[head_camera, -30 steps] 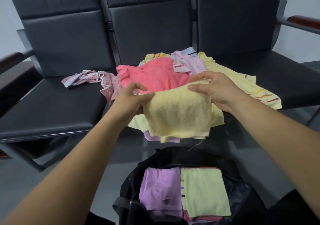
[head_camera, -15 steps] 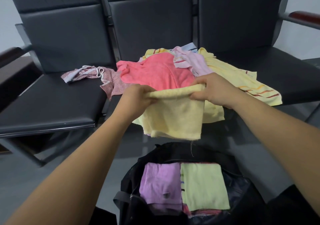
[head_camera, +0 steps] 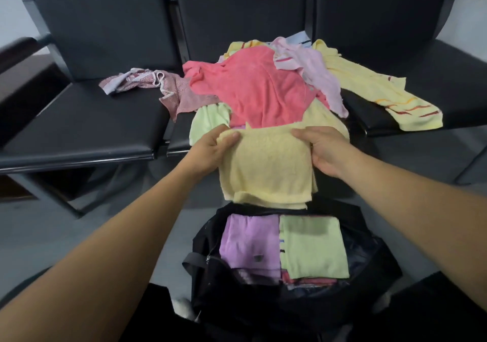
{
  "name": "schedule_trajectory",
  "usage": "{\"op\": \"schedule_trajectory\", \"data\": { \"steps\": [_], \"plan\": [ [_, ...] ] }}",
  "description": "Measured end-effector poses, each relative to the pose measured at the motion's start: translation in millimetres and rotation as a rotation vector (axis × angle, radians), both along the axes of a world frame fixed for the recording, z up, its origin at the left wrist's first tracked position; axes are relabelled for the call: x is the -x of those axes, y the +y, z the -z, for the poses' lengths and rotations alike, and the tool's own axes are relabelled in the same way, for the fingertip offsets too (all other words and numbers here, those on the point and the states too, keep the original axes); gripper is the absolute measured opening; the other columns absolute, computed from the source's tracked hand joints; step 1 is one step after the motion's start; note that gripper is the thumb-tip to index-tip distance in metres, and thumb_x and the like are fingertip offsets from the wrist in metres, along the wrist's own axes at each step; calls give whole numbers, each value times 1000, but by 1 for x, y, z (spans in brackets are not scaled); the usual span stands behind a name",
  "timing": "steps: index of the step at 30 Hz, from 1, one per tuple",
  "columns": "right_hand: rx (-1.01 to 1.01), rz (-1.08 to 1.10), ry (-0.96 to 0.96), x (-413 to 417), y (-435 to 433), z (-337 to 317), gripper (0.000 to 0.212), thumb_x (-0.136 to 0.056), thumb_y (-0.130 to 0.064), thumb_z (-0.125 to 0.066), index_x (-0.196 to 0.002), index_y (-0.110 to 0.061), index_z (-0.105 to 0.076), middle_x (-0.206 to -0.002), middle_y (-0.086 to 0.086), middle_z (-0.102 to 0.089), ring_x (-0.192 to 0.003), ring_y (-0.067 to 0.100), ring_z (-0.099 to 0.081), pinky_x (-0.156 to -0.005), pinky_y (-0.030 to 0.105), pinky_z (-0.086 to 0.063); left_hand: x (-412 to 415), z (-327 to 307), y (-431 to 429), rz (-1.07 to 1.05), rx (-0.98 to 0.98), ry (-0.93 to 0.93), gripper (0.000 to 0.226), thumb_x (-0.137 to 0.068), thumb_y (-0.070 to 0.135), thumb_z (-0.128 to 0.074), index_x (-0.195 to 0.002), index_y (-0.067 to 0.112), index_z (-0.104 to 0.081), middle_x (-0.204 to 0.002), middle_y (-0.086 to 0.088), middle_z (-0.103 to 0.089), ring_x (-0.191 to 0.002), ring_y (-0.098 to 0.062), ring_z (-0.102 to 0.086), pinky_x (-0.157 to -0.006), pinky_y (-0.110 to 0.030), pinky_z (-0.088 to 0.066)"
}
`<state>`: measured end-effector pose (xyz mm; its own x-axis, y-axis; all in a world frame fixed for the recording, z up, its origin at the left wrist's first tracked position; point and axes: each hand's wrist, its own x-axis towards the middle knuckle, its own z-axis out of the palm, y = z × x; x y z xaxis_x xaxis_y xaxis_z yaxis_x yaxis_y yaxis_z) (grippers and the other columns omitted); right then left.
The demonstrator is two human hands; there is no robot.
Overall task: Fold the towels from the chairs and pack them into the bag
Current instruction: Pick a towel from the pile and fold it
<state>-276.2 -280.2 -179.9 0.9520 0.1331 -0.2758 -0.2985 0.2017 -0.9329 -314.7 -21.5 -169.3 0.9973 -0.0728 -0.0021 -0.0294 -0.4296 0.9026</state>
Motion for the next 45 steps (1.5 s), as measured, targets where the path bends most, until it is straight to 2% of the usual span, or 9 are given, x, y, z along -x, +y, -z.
{"op": "schedule_trajectory", "data": {
  "steps": [4,10,16,20,26,33,37,43,45],
  "plan": [
    [48,-50,192,2,8,47,16,-100,-6,-61,-113,-1,-70,-107,15,-77,-98,25,-75,-85,39,-59,8,42,4,-20,-62,151,28,-101,47,-55,-85,25,-58,-64,24,-60,-62,3,-56,-58,-17,-43],
    [229,-47,427,13,21,136,11,-99,-1,-62,-106,5,-67,-108,21,-72,-82,25,-73,-67,36,-58,17,112,7,-13,-55,494,35,-100,52,-55,-113,21,-63,-95,4,-67,-77,-8,-66,-56,-23,-53],
    [263,-207,737,11,31,204,19,-102,-1,-55,-119,2,-62,-105,17,-71,-89,29,-70,-66,42,-56,12,183,28,-29,-178,666,62,-88,67,-62,-125,17,-59,-108,-2,-68,-94,-17,-68,-68,-29,-57],
    [343,39,639,11,51,251,28,-94,-7,-71,-117,9,-65,-105,23,-72,-92,36,-71,-79,42,-59,16,235,40,-189,-70,717,100,-52,84,-70,-123,15,-63,-114,-5,-71,-102,-24,-71,-93,-47,-59],
    [874,-171,417,33,69,273,40,-87,-11,-73,-122,-7,-56,-117,11,-66,-109,32,-65,-77,29,-44,25,266,25,-147,-328,809,24,-91,33,-68,-91,14,-53,-92,-2,-57,-88,-20,-55,-72,-30,-46],
    [726,-53,451,52,57,256,20,-87,-7,-73,-105,-3,-68,-99,11,-71,-92,31,-68,-79,34,-55,36,249,15,9,-428,843,67,-93,40,-69,-147,9,-43,-139,-10,-57,-124,-29,-56,-102,-38,-48],
    [825,-79,387,47,54,209,9,-90,-6,-63,-81,-8,-60,-79,9,-58,-71,26,-55,-52,24,-34,34,213,5,49,-606,716,51,-95,31,-67,-136,7,-51,-133,-12,-59,-120,-28,-56,-85,-31,-43],
    [600,-93,314,7,60,112,33,-93,-8,-61,-125,-2,-60,-104,19,-69,-95,29,-71,-79,39,-62,-5,102,1,66,-579,422,24,-96,29,-65,-111,10,-69,-108,-8,-69,-99,-25,-66,-89,-36,-52],
    [558,-170,218,-3,60,65,20,-99,-7,-55,-117,-2,-62,-104,24,-69,-94,27,-72,-80,37,-60,-20,60,-3,112,-564,319,18,-96,26,-64,-106,12,-70,-105,-7,-71,-94,-22,-65,-91,-37,-53]
  ]
}}
